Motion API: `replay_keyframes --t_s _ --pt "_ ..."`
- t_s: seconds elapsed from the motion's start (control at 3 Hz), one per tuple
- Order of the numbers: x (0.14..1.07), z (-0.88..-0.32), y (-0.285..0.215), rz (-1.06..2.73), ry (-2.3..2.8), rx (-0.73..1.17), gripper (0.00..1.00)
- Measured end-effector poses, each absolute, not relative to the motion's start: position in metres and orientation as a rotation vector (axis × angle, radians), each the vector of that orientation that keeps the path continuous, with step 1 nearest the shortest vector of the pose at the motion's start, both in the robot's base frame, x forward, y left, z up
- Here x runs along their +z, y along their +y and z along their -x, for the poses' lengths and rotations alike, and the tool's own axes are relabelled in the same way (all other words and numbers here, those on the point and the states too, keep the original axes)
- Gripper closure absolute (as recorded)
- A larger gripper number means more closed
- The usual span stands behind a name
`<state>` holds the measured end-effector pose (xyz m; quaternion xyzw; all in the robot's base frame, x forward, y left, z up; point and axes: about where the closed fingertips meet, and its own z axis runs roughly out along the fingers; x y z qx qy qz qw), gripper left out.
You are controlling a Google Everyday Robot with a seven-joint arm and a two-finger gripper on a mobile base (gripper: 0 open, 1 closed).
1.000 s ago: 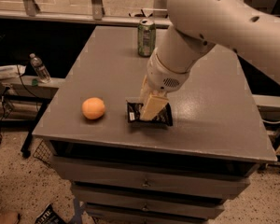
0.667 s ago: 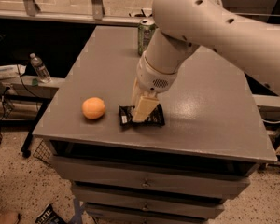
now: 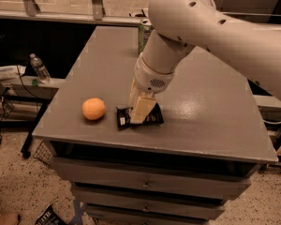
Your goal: Move rxbar chocolate near orange
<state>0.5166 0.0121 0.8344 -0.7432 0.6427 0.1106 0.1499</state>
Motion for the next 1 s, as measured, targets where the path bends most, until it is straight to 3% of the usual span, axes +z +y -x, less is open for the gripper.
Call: replay_keyframes --t_s 0.67,1.0 --pt "0.848 -0.525 0.036 2.138 1.751 0.349 1.0" --pt "0.845 -0.526 0.043 2.157 1.744 0.357 0.84"
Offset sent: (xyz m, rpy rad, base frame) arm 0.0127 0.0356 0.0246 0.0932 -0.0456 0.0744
